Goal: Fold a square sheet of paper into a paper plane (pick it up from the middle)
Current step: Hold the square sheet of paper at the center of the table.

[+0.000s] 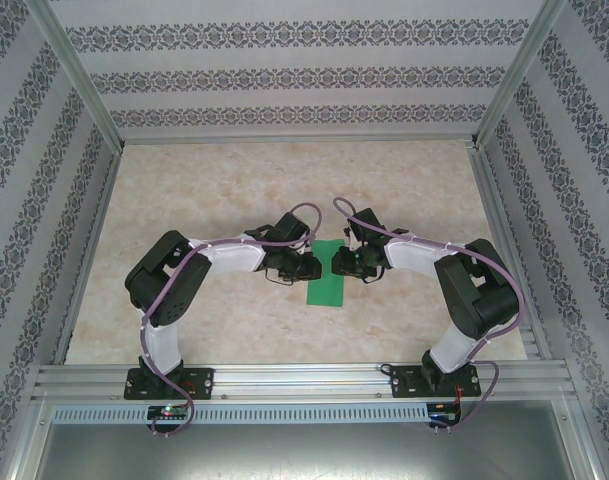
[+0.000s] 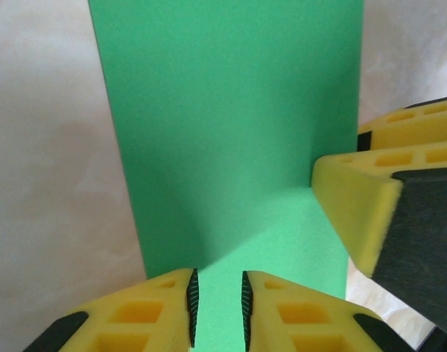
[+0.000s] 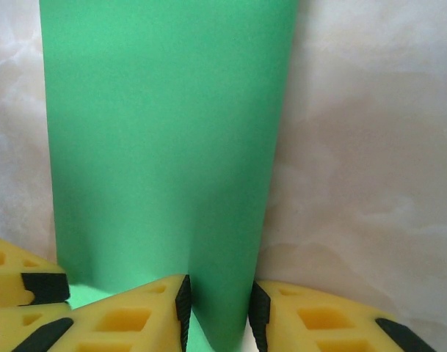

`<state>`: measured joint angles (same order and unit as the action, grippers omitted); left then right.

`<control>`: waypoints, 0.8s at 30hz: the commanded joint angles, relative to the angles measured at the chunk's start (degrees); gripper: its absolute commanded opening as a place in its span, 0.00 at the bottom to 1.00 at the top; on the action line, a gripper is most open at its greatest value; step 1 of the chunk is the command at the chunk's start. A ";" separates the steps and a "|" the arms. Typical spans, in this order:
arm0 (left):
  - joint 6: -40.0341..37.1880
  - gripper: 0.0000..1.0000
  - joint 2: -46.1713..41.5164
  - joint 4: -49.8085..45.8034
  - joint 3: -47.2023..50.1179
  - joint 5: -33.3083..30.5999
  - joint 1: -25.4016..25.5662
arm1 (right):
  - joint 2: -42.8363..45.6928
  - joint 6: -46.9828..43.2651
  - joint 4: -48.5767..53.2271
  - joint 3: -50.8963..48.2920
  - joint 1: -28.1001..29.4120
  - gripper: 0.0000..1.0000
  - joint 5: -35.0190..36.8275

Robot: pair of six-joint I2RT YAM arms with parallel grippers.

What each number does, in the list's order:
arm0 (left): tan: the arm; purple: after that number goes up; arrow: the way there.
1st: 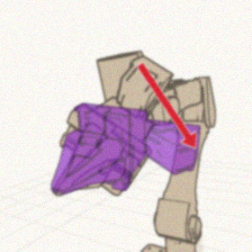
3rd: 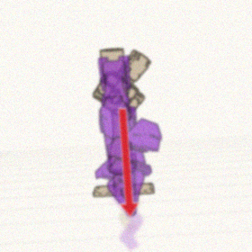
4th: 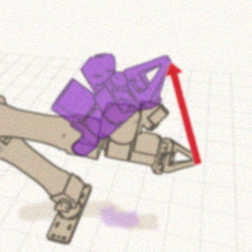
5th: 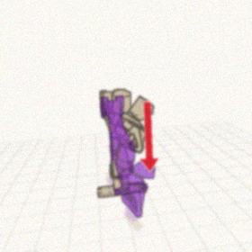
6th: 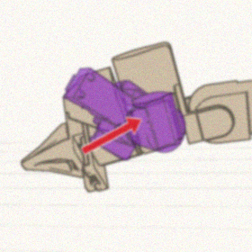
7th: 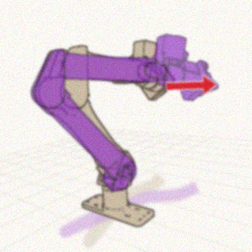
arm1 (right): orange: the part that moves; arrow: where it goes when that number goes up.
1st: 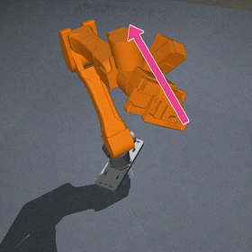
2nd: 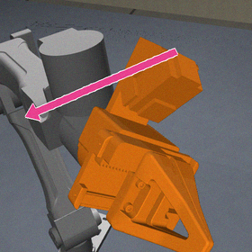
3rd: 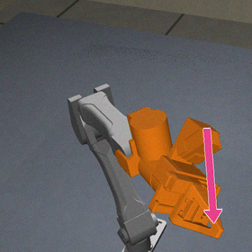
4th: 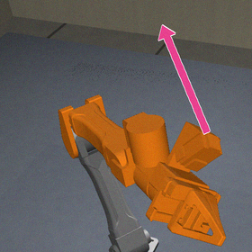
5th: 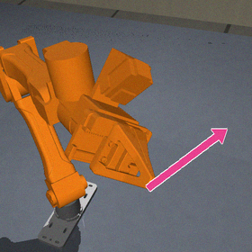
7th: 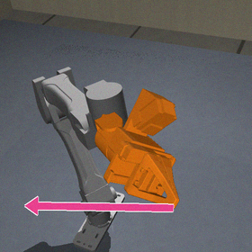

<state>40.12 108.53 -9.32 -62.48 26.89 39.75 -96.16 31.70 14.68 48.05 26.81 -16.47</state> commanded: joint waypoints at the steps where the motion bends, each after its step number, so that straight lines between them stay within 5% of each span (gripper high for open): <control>1: -1.67 0.25 1.32 -0.30 -0.56 -1.34 1.20 | -4.61 -0.26 -5.83 -1.76 1.67 0.32 2.25; 14: -6.34 0.23 5.68 -7.83 -1.22 -10.14 2.33 | -1.61 -0.67 -4.20 -1.60 1.23 0.33 2.45; 24: -8.22 0.23 8.80 -10.78 -2.09 -15.32 3.58 | 10.52 -0.25 -1.53 -5.34 -1.75 0.35 -0.28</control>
<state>34.35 111.63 -11.81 -66.52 19.51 42.46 -89.69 31.29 13.89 44.47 25.76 -15.86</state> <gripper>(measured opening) 0.233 0.356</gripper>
